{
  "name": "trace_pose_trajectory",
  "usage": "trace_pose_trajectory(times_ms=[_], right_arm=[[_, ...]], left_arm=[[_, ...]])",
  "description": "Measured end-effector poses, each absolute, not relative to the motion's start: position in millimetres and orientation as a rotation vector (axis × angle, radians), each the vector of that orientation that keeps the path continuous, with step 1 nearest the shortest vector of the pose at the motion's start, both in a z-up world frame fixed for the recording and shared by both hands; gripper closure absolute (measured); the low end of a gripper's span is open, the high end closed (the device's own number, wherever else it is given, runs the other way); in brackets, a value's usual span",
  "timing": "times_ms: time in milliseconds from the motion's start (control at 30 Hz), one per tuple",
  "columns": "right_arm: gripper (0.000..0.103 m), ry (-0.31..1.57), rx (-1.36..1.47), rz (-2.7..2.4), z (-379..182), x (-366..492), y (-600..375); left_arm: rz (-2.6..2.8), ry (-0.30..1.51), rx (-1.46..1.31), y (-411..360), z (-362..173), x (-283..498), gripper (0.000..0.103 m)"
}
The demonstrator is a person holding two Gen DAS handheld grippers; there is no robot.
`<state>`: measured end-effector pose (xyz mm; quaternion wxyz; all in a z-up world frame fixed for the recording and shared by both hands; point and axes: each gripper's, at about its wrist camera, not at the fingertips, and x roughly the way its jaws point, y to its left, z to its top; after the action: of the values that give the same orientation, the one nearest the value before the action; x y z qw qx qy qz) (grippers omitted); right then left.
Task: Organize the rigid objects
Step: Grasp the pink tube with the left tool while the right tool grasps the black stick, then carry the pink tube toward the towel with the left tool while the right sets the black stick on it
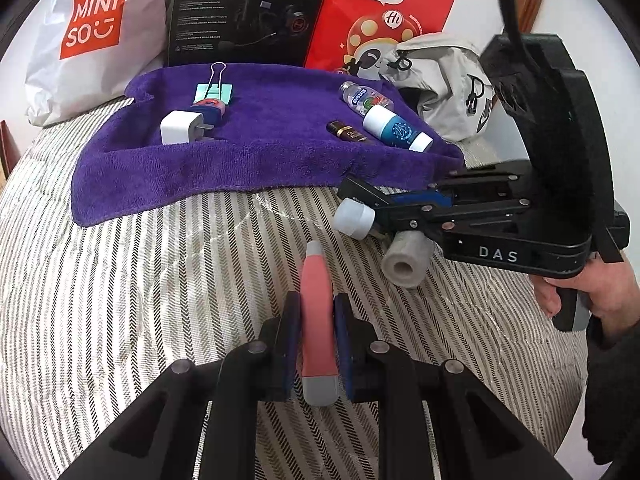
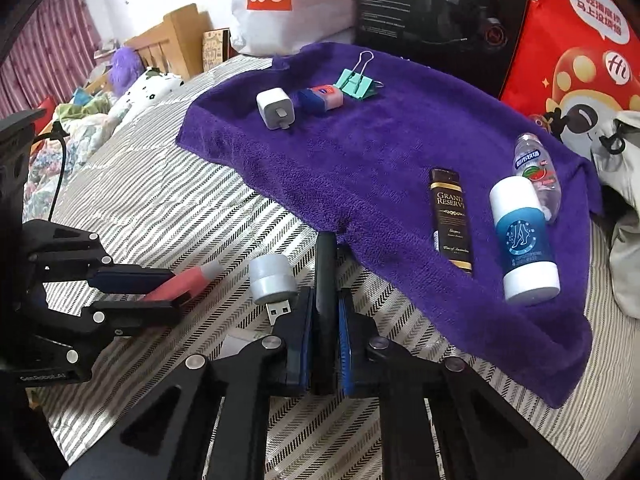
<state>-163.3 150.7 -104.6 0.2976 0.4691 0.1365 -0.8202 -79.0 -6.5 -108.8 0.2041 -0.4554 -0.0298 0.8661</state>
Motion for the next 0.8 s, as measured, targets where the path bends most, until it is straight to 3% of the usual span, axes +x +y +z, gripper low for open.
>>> trace_pose_trajectory(times_ms=[333,800], right_arm=[[0.091,0.203,1.273,-2.186,-92.8,-153.6,173.0],[0.091,0.032,1.175,-2.29,-33.9,-194.2,202.5]], left_arm=[[2.445,-0.049,-1.29,-8.9,-102.2,-84.6,0.086],[2.554,0.038,-1.206,-24.8,-37.7,-137.4,0.086]])
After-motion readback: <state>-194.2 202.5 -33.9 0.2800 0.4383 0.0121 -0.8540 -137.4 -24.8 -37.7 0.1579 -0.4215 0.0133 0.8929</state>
